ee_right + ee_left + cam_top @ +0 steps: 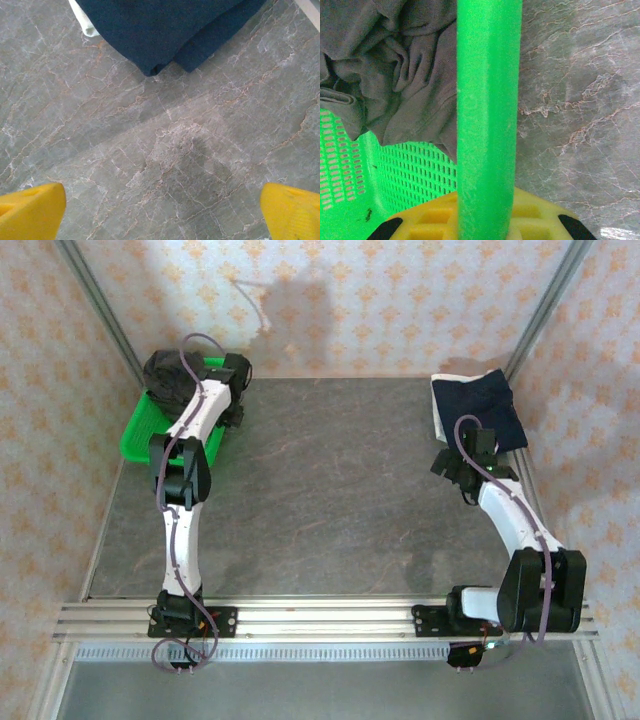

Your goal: Fold and stack the t-shirts

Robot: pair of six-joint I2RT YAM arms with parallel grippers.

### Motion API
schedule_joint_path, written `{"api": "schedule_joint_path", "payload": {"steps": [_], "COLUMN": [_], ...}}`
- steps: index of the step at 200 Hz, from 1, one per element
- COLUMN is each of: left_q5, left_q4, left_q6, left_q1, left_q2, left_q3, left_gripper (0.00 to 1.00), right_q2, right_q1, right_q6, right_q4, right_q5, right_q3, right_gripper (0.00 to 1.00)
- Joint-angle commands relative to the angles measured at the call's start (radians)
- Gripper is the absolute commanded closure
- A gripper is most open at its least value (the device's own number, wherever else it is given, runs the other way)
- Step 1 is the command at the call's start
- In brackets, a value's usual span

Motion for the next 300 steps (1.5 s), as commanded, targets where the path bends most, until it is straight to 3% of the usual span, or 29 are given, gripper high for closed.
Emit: {"api": "schedule_joint_path", "payload": {"steps": [1, 69, 113, 133, 142, 167, 197, 219, 251, 300], "left_q5": [-0.069, -0.133, -0.116, -0.108, -0.090, 0.031, 0.070, 0.087, 0.188, 0.220], "left_q4": [0.008, 0.006, 0.017, 0.003, -0.008, -0.001, 0.079, 0.075, 0.000, 0.067], "left_q6": [0.008, -0.013, 0.008, -0.003, -0.021, -0.066, -0.142, -0.272, -0.461, -0.547], "left_q1": [0.018, 0.086, 0.116, 0.116, 0.114, 0.112, 0.129, 0.201, 0.342, 0.407], "left_q2": [-0.026, -0.022, -0.036, -0.047, -0.062, -0.145, -0.240, -0.202, -0.037, 0.132], "left_q3": [-0.016, -0.004, -0.018, -0.010, -0.002, -0.002, -0.024, 0.041, 0.222, 0.319], "left_gripper": [1.00, 1.00, 1.00, 0.85, 0.69, 0.37, 0.15, 0.07, 0.07, 0.06], "right_q2": [0.008, 0.031, 0.027, 0.030, 0.033, 0.027, 0.012, 0.007, -0.003, -0.025], "right_q1": [-0.008, -0.008, -0.008, -0.008, -0.007, -0.008, -0.007, -0.004, 0.031, 0.076], "right_q6": [-0.012, -0.008, -0.007, -0.007, -0.006, -0.003, 0.004, 0.015, 0.021, 0.012], "right_q4": [-0.024, -0.030, -0.037, -0.044, -0.051, -0.064, -0.046, -0.024, -0.026, -0.034], "right_q5": [0.032, 0.028, 0.032, 0.031, 0.027, 0.002, -0.066, -0.124, -0.149, -0.172], "right_q3": [0.015, 0.030, 0.036, 0.046, 0.053, 0.075, 0.078, 0.071, 0.071, 0.078], "right_gripper": [0.01, 0.01, 0.01, 0.01, 0.01, 0.01, 0.01, 0.01, 0.01, 0.02]}}
